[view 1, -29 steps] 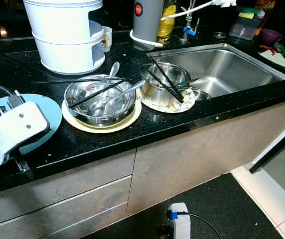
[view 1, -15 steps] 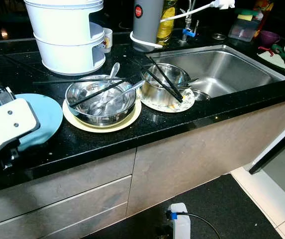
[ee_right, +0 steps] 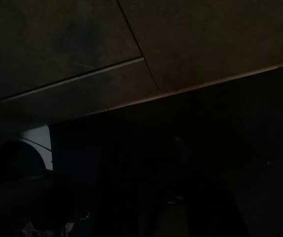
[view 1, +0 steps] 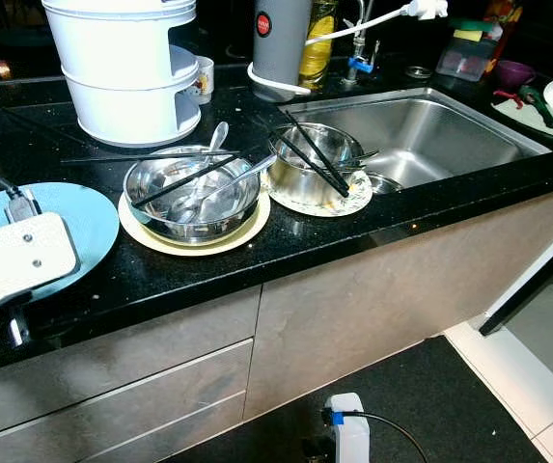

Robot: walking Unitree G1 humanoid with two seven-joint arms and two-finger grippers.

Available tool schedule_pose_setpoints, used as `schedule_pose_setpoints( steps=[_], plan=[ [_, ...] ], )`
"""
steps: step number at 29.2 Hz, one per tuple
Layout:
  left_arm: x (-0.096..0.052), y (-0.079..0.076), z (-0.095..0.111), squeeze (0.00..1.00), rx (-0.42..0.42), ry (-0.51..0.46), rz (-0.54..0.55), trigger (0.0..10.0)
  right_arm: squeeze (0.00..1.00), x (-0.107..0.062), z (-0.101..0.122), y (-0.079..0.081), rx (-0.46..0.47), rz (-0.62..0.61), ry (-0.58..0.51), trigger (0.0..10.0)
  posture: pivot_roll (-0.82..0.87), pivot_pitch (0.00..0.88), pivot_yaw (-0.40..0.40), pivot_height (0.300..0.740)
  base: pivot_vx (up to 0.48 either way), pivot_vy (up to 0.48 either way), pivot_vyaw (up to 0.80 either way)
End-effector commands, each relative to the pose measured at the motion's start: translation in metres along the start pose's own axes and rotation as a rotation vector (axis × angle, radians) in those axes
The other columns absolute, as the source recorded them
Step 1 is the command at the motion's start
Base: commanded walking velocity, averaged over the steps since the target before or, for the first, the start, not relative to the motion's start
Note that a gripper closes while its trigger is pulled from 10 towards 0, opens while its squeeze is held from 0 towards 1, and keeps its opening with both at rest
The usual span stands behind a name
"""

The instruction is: Kitchen organization

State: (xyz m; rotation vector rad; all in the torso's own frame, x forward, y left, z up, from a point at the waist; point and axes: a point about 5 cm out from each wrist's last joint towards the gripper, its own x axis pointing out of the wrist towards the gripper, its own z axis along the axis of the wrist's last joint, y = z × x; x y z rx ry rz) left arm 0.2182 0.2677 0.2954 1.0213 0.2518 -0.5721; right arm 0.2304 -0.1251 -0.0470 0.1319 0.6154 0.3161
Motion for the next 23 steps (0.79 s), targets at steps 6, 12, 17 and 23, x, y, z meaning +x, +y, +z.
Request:
schedule_pose_setpoints(
  steps=[6,12,17,23],
  plan=[
    [0.001,-0.008,-0.01,0.0,0.077,0.067,-0.028,10.0,0.0,-0.003,-0.008,-0.002,-0.006,0.0,0.027,10.0,0.02,0.15,-0.084,0.74,0.0,0.0,0.0],
    [0.007,-0.012,-0.018,0.0,0.183,0.087,0.044,10.0,0.0,-0.003,-0.006,-0.002,-0.009,0.001,0.026,10.0,0.02,0.154,-0.088,0.74,0.0,0.0,0.0],
    [0.013,-0.001,-0.017,0.0,0.313,0.076,0.209,10.0,0.0,-0.003,-0.006,-0.002,-0.008,0.002,0.024,10.0,0.02,0.159,-0.089,0.74,0.0,0.0,0.0],
    [0.016,-0.007,-0.021,0.0,0.335,0.089,0.192,10.0,0.0,-0.003,-0.006,-0.002,-0.007,0.001,0.024,10.0,0.02,0.161,-0.088,0.74,0.0,0.0,0.0]
  ],
)
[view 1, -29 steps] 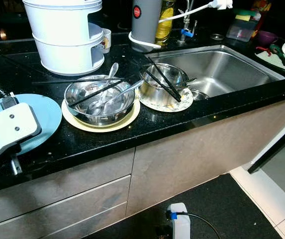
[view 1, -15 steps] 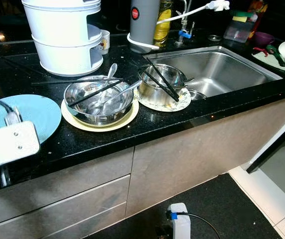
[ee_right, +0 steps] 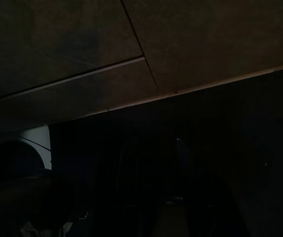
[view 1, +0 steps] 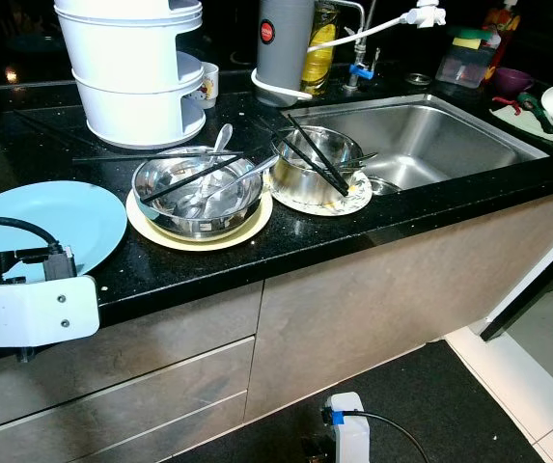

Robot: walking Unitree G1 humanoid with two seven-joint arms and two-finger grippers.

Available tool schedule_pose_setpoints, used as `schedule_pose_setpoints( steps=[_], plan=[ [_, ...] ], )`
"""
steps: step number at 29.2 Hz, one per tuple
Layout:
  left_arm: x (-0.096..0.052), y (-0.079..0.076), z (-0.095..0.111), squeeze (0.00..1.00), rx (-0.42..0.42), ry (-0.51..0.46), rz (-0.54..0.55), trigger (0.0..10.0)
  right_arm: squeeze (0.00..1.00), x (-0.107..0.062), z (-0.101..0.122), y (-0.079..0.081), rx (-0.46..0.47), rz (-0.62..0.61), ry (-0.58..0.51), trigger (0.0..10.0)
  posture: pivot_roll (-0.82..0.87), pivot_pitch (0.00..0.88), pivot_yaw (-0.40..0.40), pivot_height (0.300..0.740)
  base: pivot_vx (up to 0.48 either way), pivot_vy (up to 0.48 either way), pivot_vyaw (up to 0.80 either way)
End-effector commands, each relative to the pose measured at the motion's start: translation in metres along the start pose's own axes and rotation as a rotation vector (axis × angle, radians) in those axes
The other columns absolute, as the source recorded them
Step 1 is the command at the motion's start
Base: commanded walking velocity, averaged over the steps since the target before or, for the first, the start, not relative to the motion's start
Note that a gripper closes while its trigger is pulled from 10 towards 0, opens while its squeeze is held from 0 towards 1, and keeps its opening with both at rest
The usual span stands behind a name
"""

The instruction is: Kitchen organization

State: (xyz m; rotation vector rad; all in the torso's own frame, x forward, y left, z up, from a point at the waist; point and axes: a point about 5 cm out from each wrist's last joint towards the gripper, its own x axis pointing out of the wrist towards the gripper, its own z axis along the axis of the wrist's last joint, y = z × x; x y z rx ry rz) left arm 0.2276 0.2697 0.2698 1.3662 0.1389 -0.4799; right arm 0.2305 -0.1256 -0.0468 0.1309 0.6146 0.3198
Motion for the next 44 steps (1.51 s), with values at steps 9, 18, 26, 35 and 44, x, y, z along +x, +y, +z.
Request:
schedule_pose_setpoints(
  steps=[9,18,26,35,44],
  plan=[
    [0.002,-0.007,-0.007,0.0,-0.046,0.014,0.049,10.0,0.0,-0.003,-0.006,-0.002,-0.005,-0.001,0.025,10.0,0.02,0.165,-0.09,0.74,0.0,0.0,0.0],
    [-0.011,0.005,0.008,0.0,-0.257,-0.139,-0.026,10.0,0.0,-0.003,-0.006,-0.002,-0.005,-0.002,0.026,10.0,0.02,0.166,-0.091,0.74,0.0,0.0,0.0],
    [-0.021,0.022,0.007,0.0,-0.299,-0.164,-0.019,10.0,0.0,-0.003,-0.007,-0.002,-0.004,-0.001,0.027,10.0,0.02,0.166,-0.091,0.74,0.0,0.0,0.0],
    [-0.031,0.03,0.007,0.0,-0.305,-0.134,-0.081,10.0,0.0,-0.002,-0.006,-0.002,-0.004,0.001,0.027,10.0,0.03,0.162,-0.094,0.74,0.0,0.0,0.0],
    [-0.033,0.033,0.003,0.0,-0.246,-0.077,-0.077,10.0,0.0,-0.002,-0.005,-0.002,-0.002,0.001,0.026,10.0,0.03,0.16,-0.096,0.74,0.0,0.0,0.0]
  ],
)
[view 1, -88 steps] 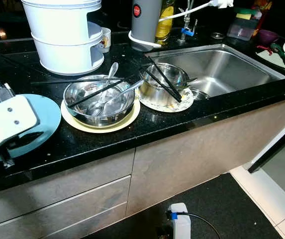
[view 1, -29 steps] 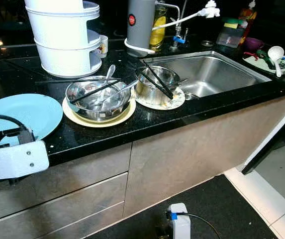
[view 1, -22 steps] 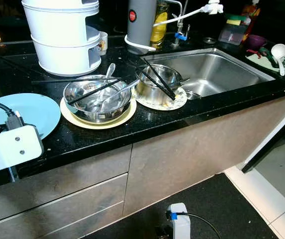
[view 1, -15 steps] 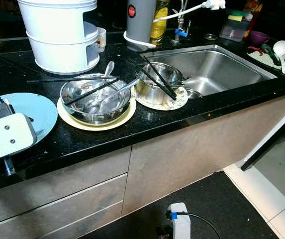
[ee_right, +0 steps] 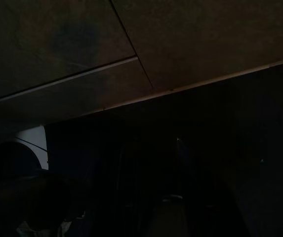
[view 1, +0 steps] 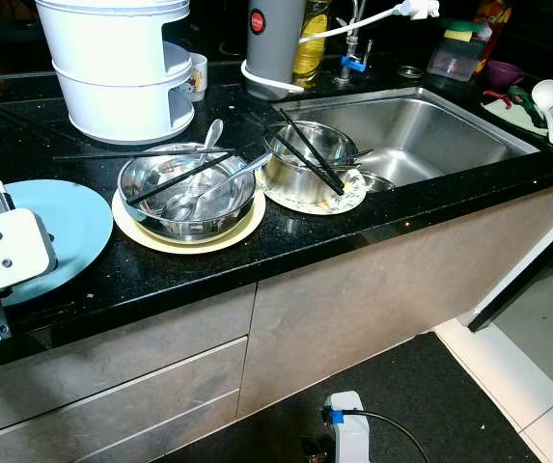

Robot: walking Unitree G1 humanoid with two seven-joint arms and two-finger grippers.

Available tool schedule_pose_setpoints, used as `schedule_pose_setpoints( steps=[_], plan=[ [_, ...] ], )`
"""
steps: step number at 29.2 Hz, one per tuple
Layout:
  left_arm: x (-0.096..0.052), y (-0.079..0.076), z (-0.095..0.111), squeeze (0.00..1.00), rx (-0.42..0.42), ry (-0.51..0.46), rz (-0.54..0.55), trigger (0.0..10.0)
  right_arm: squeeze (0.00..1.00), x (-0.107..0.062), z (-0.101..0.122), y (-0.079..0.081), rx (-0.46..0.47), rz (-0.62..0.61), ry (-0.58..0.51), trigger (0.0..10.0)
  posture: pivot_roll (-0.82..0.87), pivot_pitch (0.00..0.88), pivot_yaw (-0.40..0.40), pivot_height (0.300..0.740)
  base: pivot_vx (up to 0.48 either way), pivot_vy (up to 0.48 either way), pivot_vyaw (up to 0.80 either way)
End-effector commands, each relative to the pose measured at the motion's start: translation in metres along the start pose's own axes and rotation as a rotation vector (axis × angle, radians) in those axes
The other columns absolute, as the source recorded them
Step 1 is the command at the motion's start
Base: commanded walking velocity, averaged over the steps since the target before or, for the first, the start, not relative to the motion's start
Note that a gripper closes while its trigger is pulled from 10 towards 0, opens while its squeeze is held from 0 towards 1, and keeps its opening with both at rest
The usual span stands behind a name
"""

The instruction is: Kitchen organization

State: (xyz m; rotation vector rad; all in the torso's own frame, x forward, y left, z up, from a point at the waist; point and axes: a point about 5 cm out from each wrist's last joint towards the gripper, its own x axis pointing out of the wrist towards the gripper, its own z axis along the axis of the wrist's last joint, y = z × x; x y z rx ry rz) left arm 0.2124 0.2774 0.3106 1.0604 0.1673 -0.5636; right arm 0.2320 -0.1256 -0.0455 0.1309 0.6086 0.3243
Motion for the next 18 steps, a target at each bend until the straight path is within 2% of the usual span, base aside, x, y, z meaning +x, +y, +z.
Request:
schedule_pose_setpoints(
  steps=[1,7,13,14,15,16,18],
  plan=[
    [-0.002,0.001,-0.001,0.0,0.042,0.029,-0.005,10.0,0.0,-0.003,-0.007,-0.001,0.0,-0.003,0.032,10.0,0.03,0.16,-0.096,0.74,0.0,0.0,0.0],
    [-0.001,-0.002,-0.016,0.0,0.084,0.093,0.003,10.0,0.0,-0.003,-0.008,-0.001,0.001,-0.003,0.032,10.0,0.03,0.161,-0.095,0.74,0.0,0.0,0.0],
    [-0.001,0.0,-0.02,0.0,0.082,0.095,0.032,10.0,0.0,-0.003,-0.008,-0.002,0.0,-0.005,0.032,10.0,0.03,0.161,-0.097,0.74,0.0,0.0,0.0],
    [-0.001,-0.001,-0.02,0.0,0.071,0.089,0.031,8.9,0.0,-0.003,-0.008,-0.002,-0.001,-0.005,0.032,10.0,0.03,0.161,-0.097,0.74,0.0,0.0,0.0],
    [-0.001,-0.001,-0.021,0.0,0.063,0.084,0.031,8.9,0.0,-0.003,-0.008,-0.002,-0.001,-0.006,0.033,10.0,0.03,0.161,-0.097,0.74,0.0,0.0,0.0],
    [-0.001,-0.001,-0.021,0.0,0.061,0.077,0.04,0.0,0.0,-0.003,-0.008,-0.002,-0.001,-0.006,0.032,10.0,0.03,0.161,-0.097,0.74,0.0,0.0,0.0],
    [-0.001,0.0,-0.022,0.0,0.063,0.076,0.043,0.0,0.0,-0.003,-0.008,-0.002,-0.002,-0.006,0.033,10.0,0.03,0.161,-0.097,0.74,0.0,0.0,0.0]
  ],
)
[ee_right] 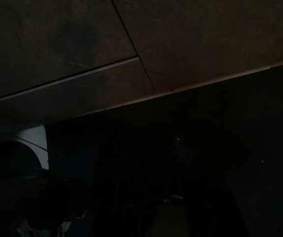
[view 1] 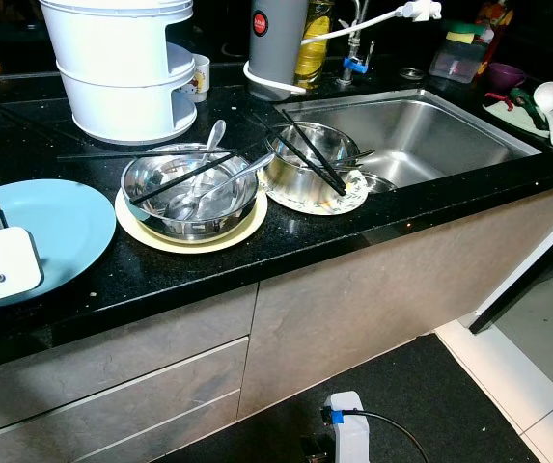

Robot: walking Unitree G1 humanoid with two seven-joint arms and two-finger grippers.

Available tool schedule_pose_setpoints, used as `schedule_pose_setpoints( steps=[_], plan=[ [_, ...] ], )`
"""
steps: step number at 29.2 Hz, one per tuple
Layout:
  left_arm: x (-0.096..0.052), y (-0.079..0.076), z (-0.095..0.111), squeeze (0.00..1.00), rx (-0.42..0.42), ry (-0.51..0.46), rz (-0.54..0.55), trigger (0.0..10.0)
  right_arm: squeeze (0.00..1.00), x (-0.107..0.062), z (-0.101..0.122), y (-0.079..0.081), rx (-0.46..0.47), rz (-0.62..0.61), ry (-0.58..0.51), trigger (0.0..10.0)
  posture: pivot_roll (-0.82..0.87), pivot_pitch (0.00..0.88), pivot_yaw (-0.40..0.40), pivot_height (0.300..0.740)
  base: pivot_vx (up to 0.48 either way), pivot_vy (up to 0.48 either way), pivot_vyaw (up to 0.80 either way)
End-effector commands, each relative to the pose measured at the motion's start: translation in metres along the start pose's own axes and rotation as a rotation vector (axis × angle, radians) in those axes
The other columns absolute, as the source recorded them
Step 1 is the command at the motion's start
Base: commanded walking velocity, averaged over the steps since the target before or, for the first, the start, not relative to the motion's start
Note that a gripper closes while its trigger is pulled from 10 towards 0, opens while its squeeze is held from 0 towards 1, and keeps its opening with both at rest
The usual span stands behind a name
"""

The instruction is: Kitchen organization

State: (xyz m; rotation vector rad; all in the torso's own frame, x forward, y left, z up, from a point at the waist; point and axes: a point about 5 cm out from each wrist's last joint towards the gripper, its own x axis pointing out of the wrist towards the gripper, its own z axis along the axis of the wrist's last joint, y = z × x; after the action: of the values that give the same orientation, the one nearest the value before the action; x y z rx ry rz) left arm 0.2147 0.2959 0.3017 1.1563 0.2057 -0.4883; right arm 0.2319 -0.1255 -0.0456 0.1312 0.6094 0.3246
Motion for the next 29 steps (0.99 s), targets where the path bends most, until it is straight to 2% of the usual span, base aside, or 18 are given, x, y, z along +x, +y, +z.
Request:
schedule_pose_setpoints(
  steps=[1,2,3,10,12,22,29],
  plan=[
    [0.001,-0.001,-0.001,0.0,0.001,-0.014,0.005,1.0,0.0,-0.003,-0.008,-0.002,-0.002,-0.006,0.032,10.0,0.03,0.159,-0.097,0.74,0.0,0.0,0.0],
    [0.001,-0.001,-0.002,0.0,0.02,-0.007,0.015,9.6,0.0,-0.004,-0.008,-0.002,-0.002,-0.006,0.032,10.0,0.03,0.159,-0.097,0.74,0.0,0.0,0.0],
    [0.001,-0.001,-0.002,0.0,0.028,-0.005,0.016,10.0,0.0,-0.004,-0.008,-0.002,-0.002,-0.006,0.032,10.0,0.03,0.159,-0.097,0.74,0.0,0.0,0.0],
    [0.006,-0.006,-0.003,0.0,0.033,-0.023,0.01,10.0,0.0,-0.004,-0.009,-0.004,-0.002,-0.01,0.034,10.0,0.02,0.154,-0.094,0.74,0.0,0.0,0.0],
    [0.01,-0.01,-0.002,0.0,0.079,-0.02,0.002,10.0,0.0,-0.005,-0.009,-0.004,-0.004,-0.01,0.034,10.0,0.02,0.154,-0.094,0.74,0.0,0.0,0.0],
    [0.016,-0.021,-0.004,0.0,0.13,-0.013,-0.012,10.0,0.0,-0.004,-0.008,-0.003,-0.004,-0.009,0.032,10.0,0.02,0.15,-0.093,0.74,0.0,0.0,0.0],
    [0.024,-0.021,-0.002,0.0,0.217,-0.005,0.055,10.0,0.0,-0.004,-0.009,-0.003,-0.004,-0.009,0.033,10.0,0.02,0.155,-0.094,0.74,0.0,0.0,0.0]
  ],
)
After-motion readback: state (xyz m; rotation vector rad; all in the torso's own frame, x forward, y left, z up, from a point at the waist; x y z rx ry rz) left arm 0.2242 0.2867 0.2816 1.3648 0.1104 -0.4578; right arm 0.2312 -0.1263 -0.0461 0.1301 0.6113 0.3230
